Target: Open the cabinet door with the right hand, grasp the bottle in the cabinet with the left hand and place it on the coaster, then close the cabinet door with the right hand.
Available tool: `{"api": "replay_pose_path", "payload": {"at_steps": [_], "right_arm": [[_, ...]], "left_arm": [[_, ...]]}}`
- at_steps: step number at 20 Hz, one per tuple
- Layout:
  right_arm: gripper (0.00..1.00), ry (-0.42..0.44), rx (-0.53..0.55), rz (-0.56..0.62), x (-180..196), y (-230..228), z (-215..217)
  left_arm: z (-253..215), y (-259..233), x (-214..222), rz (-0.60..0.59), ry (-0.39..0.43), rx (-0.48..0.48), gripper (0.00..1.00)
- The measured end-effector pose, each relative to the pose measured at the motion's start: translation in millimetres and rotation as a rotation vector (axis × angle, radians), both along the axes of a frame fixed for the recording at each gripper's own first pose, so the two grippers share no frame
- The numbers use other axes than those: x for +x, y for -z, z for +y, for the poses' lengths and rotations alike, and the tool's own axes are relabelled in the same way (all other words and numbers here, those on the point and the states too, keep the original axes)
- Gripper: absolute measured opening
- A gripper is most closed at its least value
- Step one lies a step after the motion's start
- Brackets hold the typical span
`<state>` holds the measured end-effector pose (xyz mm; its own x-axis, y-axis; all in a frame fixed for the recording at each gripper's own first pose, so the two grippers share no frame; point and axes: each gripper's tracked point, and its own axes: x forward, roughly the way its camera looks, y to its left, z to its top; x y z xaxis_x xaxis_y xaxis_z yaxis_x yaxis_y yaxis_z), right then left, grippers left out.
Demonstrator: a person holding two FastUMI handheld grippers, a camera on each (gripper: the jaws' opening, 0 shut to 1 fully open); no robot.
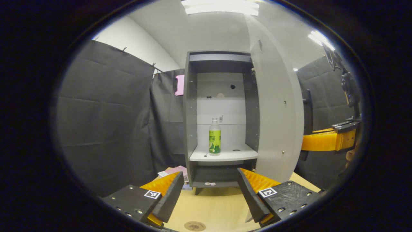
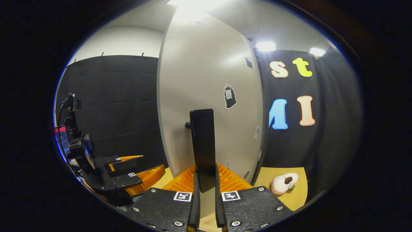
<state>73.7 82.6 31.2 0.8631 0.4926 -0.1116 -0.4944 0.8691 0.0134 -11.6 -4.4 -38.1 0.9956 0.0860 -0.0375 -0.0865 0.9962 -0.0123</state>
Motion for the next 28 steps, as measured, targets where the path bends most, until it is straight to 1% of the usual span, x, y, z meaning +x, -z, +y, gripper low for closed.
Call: {"api": "replay_pose_path", "payload": {"at_steps": [2,3,4,5,6,7,8,10,12,13,14,15,16,17,18,19,20,21,23,24,25,26,27,28], "right_arm": [[0.19,0.047,0.005,-0.007,-3.3,-1.9,-9.7],[0.17,0.073,0.005,-0.011,-7.0,-2.5,-13.2],[0.19,0.099,-0.002,-0.021,-9.9,-1.8,-18.0],[0.17,0.122,-0.013,-0.034,-12.7,-2.3,-23.5],[0.18,0.144,-0.023,-0.043,-15.7,-1.7,-28.7],[0.17,0.168,-0.030,-0.051,-17.1,-3.6,-33.9],[0.18,0.196,-0.032,-0.053,-17.1,-3.4,-42.8],[0.18,0.247,-0.031,-0.053,-21.9,1.5,-60.2],[0.18,0.295,-0.017,-0.050,-30.6,6.6,-73.7],[0.12,0.318,-0.010,-0.049,-34.4,8.4,-75.3],[0.14,0.337,-0.016,-0.055,-35.7,7.8,-77.7],[0.11,0.343,-0.023,-0.067,-36.3,4.7,-77.5],[0.11,0.351,-0.026,-0.075,-32.3,2.8,-77.4],[0.03,0.368,-0.020,-0.084,-31.7,1.5,-79.4],[0.05,0.383,-0.014,-0.084,-29.5,3.6,-82.0],[0.17,0.404,-0.007,-0.081,-28.7,4.8,-86.7],[0.19,0.432,-0.003,-0.084,-28.9,4.7,-93.0],[0.29,0.457,0.007,-0.086,-31.6,4.9,-99.9],[0.43,0.480,0.049,-0.086,-37.4,4.7,-104.8],[0.52,0.487,0.069,-0.086,-38.3,2.8,-107.3],[0.64,0.499,0.076,-0.085,-40.5,3.1,-111.3],[0.69,0.518,0.070,-0.082,-43.4,6.9,-116.3],[0.79,0.534,0.064,-0.083,-48.4,10.5,-119.4],[0.83,0.557,0.055,-0.088,-51.6,12.9,-121.5]], "left_arm": [[-9.9,5.6,5.7,0.014,0.015,-0.003,0.94],[-16.0,6.1,8.7,0.016,0.017,-0.004,0.94],[-19.8,5.7,10.7,0.015,0.018,-0.003,0.94],[-22.5,3.8,12.4,0.014,0.019,0.001,0.94],[-24.9,3.2,14.5,0.012,0.017,0.006,0.93],[-24.2,4.0,19.4,0.008,0.006,0.010,0.93],[-21.4,1.5,22.0,0.002,-0.013,0.012,0.94],[-21.0,2.8,32.1,0.003,-0.015,0.007,0.94],[-15.1,6.0,48.9,0.012,-0.008,0.000,0.94],[-11.9,8.4,59.5,0.018,-0.003,0.002,0.94],[-6.7,8.6,68.2,0.018,-0.003,0.008,0.94],[-1.4,8.8,83.1,0.016,0.000,0.016,0.94],[4.6,8.4,96.9,0.013,-0.003,0.028,0.94],[10.5,8.8,111.2,0.005,-0.008,0.041,0.94],[12.9,8.9,125.7,0.000,-0.003,0.043,0.94],[12.5,9.8,141.3,-0.005,0.004,0.042,0.93],[14.9,8.0,154.5,-0.015,0.006,0.050,0.94],[16.1,7.6,169.0,-0.021,0.015,0.059,0.94],[9.5,8.4,197.3,-0.029,0.059,0.069,0.94],[6.9,9.9,211.5,-0.024,0.076,0.079,0.94],[7.9,14.2,224.4,-0.011,0.074,0.098,0.93],[10.3,15.5,237.4,-0.007,0.067,0.114,0.93],[8.2,18.2,251.6,-0.003,0.075,0.111,0.93],[5.3,19.5,262.9,-0.003,0.082,0.097,0.93]]}}
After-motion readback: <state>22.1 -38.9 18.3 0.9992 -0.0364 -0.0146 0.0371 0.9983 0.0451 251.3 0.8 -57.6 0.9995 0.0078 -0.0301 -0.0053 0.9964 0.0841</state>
